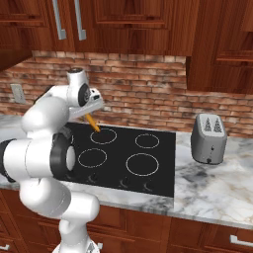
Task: Put the squash and carrot in the pan. Then turn on the front left burner and set the heat to medium.
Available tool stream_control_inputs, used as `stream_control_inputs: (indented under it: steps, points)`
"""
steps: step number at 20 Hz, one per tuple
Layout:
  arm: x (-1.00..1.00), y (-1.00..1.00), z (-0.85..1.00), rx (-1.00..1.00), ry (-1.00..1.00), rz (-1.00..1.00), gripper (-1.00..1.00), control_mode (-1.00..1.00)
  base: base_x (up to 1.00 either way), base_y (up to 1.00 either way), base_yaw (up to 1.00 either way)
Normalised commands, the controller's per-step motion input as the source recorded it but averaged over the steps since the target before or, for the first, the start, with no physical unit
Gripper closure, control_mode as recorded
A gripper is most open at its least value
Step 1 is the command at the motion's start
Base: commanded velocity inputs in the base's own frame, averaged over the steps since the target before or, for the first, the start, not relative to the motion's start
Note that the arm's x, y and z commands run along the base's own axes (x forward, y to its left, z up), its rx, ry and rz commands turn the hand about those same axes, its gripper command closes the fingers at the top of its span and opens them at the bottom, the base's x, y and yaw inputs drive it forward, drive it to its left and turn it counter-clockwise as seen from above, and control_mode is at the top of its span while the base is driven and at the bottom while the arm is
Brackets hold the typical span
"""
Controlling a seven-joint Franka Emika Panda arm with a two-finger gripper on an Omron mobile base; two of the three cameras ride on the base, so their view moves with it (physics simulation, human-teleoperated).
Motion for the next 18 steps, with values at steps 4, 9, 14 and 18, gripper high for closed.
stream_control_inputs:
  steps: [4,9,14,18]
  points:
    - [0.00,1.00,-0.10,0.00,0.00,0.05,1.00,-1.00,0.00,0.00,0.00]
    - [-0.16,1.00,-0.10,0.00,0.01,0.03,1.00,-1.00,0.00,0.00,0.00]
    - [-0.01,1.00,0.00,0.00,0.04,0.04,1.00,-1.00,0.00,0.00,0.00]
    - [0.00,0.85,-0.04,0.00,0.03,0.03,1.00,-1.00,0.00,0.00,0.00]
